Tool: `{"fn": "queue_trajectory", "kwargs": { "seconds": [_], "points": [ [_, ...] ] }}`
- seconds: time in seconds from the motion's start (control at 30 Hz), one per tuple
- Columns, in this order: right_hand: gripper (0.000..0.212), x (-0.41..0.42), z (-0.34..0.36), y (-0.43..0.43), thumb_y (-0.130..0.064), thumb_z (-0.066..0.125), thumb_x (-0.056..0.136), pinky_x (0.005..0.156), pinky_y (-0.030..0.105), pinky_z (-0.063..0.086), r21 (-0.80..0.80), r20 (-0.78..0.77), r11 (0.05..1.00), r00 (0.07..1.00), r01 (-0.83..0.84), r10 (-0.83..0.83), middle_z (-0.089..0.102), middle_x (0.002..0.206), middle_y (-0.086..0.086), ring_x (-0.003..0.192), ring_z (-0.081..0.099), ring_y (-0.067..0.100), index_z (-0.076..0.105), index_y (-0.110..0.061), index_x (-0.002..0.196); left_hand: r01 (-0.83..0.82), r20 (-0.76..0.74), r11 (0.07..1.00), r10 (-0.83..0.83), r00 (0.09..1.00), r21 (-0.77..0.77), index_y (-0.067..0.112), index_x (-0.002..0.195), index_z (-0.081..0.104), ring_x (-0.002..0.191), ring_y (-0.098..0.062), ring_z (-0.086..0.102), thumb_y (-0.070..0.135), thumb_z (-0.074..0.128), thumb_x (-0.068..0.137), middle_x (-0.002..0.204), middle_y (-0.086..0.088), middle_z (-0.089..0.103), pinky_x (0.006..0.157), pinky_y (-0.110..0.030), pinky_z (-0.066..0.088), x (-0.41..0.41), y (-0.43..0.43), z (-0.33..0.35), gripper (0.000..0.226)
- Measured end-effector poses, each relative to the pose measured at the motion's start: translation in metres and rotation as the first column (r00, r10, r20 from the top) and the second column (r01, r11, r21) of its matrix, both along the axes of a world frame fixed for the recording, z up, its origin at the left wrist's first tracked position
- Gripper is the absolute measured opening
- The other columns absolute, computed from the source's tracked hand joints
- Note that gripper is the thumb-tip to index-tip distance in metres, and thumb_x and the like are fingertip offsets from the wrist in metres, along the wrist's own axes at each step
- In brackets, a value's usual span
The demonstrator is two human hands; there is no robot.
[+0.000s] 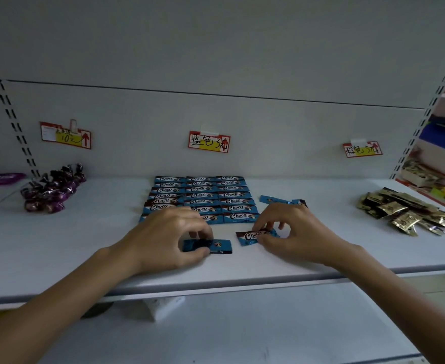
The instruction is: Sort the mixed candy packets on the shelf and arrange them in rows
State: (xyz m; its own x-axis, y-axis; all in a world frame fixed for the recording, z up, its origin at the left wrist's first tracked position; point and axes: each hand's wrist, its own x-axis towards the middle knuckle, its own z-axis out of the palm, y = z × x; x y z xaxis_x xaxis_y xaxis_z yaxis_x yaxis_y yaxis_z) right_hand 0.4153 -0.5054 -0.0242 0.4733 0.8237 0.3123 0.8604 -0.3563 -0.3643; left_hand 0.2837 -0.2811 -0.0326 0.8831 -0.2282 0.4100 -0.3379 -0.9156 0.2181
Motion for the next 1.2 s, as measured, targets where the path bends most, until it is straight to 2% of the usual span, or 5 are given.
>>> {"fn": "queue_trajectory", "kwargs": {
  "seconds": [0.27,0.5,0.67,0.87,1.2],
  "points": [
    [0.013,0.004,0.0,0.004,-0.024,0.069,0.08,0.07,0.008,0.041,-0.017,0.004,0.999,0.999,-0.047,0.047,0.057,0.088,-0.025,0.085,0.051,-0.009,0.07,-0.028,0.093,-0.029,0.065,0.999,0.03,0.997,-0.016,0.019,0.084,0.07,0.065,-0.003,0.057,0.039,0.04,0.087,0.072,0.01,0.067,0.065,-0.012,0.039,0.008,0.002,-0.001,0.036],
    [0.013,0.006,-0.001,0.006,-0.025,0.07,0.08,0.071,0.01,0.041,-0.005,0.013,0.998,0.998,-0.056,0.056,0.055,0.086,-0.027,0.085,0.052,-0.006,0.071,-0.026,0.093,-0.044,0.115,0.998,0.038,0.993,0.049,0.022,0.085,0.069,0.077,-0.003,0.049,0.038,0.043,0.087,0.078,0.012,0.066,0.068,-0.015,0.036,0.018,0.006,-0.004,0.031],
    [0.013,0.008,-0.002,0.006,-0.024,0.071,0.08,0.071,0.008,0.041,0.02,0.019,0.998,0.998,-0.062,0.061,0.058,0.086,-0.023,0.084,0.053,-0.005,0.071,-0.024,0.092,-0.036,0.121,0.998,0.042,0.992,-0.051,0.023,0.085,0.069,0.081,-0.001,0.051,0.043,0.042,0.087,0.08,0.015,0.065,0.07,-0.02,0.04,0.018,0.008,-0.005,0.034],
    [0.013,0.011,-0.005,0.008,-0.024,0.071,0.08,0.071,0.006,0.04,0.033,0.032,0.999,0.999,-0.043,0.042,0.059,0.088,-0.019,0.086,0.052,-0.006,0.072,-0.023,0.093,-0.032,0.063,0.999,0.03,0.998,0.04,0.031,0.091,0.067,0.081,0.002,0.046,0.06,0.05,0.075,0.083,0.025,0.056,0.066,-0.008,0.035,0.013,0.01,-0.003,0.037],
    [0.009,0.014,-0.007,0.014,-0.02,0.073,0.078,0.068,0.005,0.039,0.076,0.062,0.995,0.996,-0.067,0.062,0.066,0.087,-0.006,0.08,0.053,-0.003,0.073,-0.021,0.086,-0.046,0.069,0.998,0.044,0.997,0.032,0.028,0.084,0.07,0.083,0.0,0.05,0.046,0.05,0.078,0.084,0.015,0.064,0.071,-0.01,0.034,0.018,0.017,-0.005,0.027]
  ]
}}
